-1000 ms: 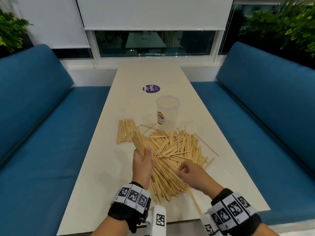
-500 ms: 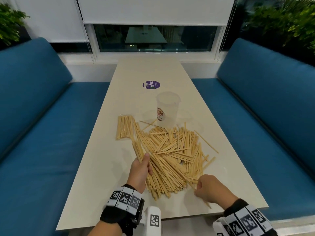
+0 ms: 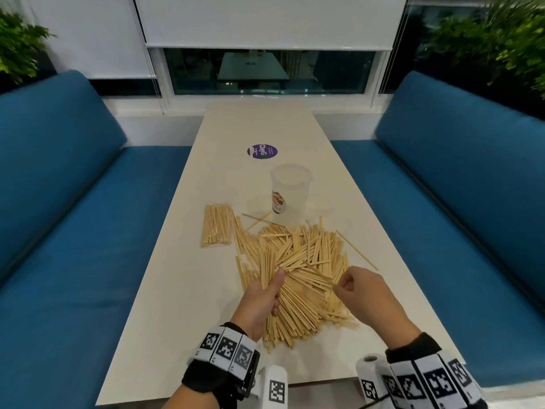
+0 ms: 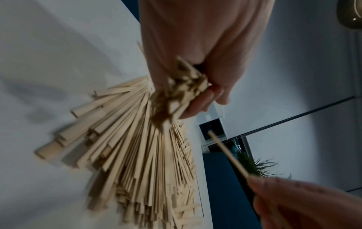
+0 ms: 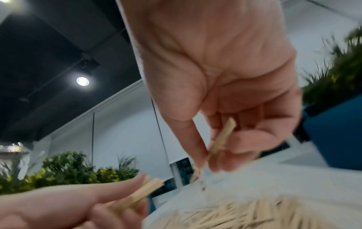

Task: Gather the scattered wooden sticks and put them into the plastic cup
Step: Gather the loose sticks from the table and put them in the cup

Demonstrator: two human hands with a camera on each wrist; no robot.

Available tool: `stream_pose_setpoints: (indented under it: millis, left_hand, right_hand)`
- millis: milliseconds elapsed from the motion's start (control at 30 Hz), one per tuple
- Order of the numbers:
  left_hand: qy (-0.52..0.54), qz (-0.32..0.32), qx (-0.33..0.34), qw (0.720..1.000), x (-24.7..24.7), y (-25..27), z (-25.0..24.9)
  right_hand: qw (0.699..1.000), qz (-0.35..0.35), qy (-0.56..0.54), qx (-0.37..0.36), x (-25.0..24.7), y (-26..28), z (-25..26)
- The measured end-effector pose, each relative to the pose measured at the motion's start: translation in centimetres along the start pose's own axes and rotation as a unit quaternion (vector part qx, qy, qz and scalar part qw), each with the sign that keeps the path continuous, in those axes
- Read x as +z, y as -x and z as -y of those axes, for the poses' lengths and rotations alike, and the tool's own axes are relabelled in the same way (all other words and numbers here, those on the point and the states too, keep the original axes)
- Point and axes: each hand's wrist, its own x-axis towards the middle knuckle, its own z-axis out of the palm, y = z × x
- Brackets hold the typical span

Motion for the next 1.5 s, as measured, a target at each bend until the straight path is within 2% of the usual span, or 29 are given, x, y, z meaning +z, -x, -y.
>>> stream_pose_setpoints:
  millis: [133, 333, 400, 500, 600, 800, 933, 1067, 1167, 1300, 1500]
  left_hand:
    - [-0.018, 0.006, 0.01, 1.0, 0.6, 0.0, -0.3]
    - [-0.01, -0.017, 0.026, 0.999, 0.4, 0.1, -0.5]
    - [0.01, -0.029, 0.034, 0.999, 0.0, 0.3, -0.6]
    - [0.025, -0.051, 0.044, 0.997, -0.7, 0.3, -0.4]
    - [0.029, -0.066, 0.04, 0.997, -1.3, 0.5, -0.3]
    - [0.072, -0.069, 0.003, 0.995, -1.5, 0.7, -0.2]
    - [0.098, -0.063, -0.03, 0.993, -1.7, 0.6, 0.0]
    - [0.06, -0.071, -0.01, 0.996, -1.3, 0.5, 0.1]
    - [0.058, -0.052, -0.009, 0.997, -0.9, 0.4, -0.1]
    - [0.049, -0.046, -0.023, 0.998, 0.4, 0.2, -0.5]
    - [0.052, -0.052, -0.007, 0.997, 1.4, -0.2, -1.2]
  right_hand:
    - [0.986, 0.053, -0.147, -0.055, 2.2, 0.4, 2.1]
    - [0.969, 0.106, -0.209, -0.084, 5.7, 0.1, 2.9]
    - [0.979, 0.07, -0.171, -0.087, 6.4, -0.7, 2.2]
    - [0.996, 0.0, -0.016, -0.082, 7.6, -1.9, 0.8]
    - [0.993, -0.005, 0.088, -0.072, 8.7, -2.5, -0.2]
    - [0.987, -0.054, 0.121, -0.096, 9.4, -2.7, -0.1]
    - [0.992, -0.05, 0.083, -0.08, 8.9, -3.0, -0.2]
    - [0.997, -0.033, 0.032, -0.067, 7.5, -3.2, -0.2]
    - [0.996, -0.006, -0.063, -0.055, 6.3, -2.7, 0.0]
    - [0.982, 0.021, -0.171, -0.082, 5.6, -1.5, 1.1]
    - [0.97, 0.042, -0.208, -0.122, 6.5, -0.7, 2.3]
